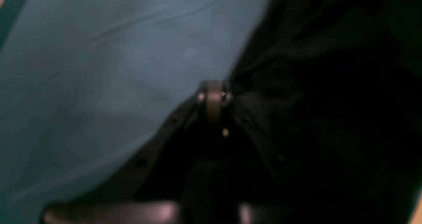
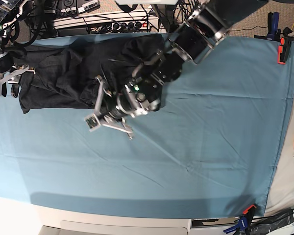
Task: Fold the T-shirt properly
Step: 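Carry the held strip end over the shirt body toward the right gripper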
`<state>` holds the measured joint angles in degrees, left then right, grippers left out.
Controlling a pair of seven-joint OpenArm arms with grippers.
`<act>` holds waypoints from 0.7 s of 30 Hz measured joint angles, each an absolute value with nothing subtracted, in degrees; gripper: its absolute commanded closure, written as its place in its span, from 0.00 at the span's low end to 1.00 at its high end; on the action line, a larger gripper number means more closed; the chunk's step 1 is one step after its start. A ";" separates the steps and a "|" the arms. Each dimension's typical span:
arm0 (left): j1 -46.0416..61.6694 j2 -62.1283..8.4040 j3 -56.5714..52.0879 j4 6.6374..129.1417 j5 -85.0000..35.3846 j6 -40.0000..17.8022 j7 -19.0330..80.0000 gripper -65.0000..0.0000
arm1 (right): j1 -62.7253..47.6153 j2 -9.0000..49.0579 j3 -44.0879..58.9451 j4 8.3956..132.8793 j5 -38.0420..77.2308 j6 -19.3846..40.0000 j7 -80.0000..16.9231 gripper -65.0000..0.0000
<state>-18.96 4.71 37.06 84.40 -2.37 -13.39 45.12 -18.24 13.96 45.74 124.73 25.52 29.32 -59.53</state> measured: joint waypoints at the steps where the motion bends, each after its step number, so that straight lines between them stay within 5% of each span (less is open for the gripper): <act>1: -19.22 3.99 37.06 84.40 -2.35 -13.28 46.13 1.00 | -18.24 13.96 45.74 124.73 25.52 29.32 -59.55 0.66; 8: -19.40 -1.83 37.06 84.38 -8.88 -13.50 62.30 1.00 | -18.24 13.96 45.74 124.73 25.52 29.32 -59.53 0.66; 21: -17.10 -1.43 37.01 84.42 -18.74 -16.12 64.75 1.00 | -18.24 13.96 45.74 124.73 25.54 29.32 -59.53 0.66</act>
<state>-17.10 -1.43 37.01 84.42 -18.74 -16.12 64.75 -18.24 13.96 45.74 124.73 25.54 29.32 -59.53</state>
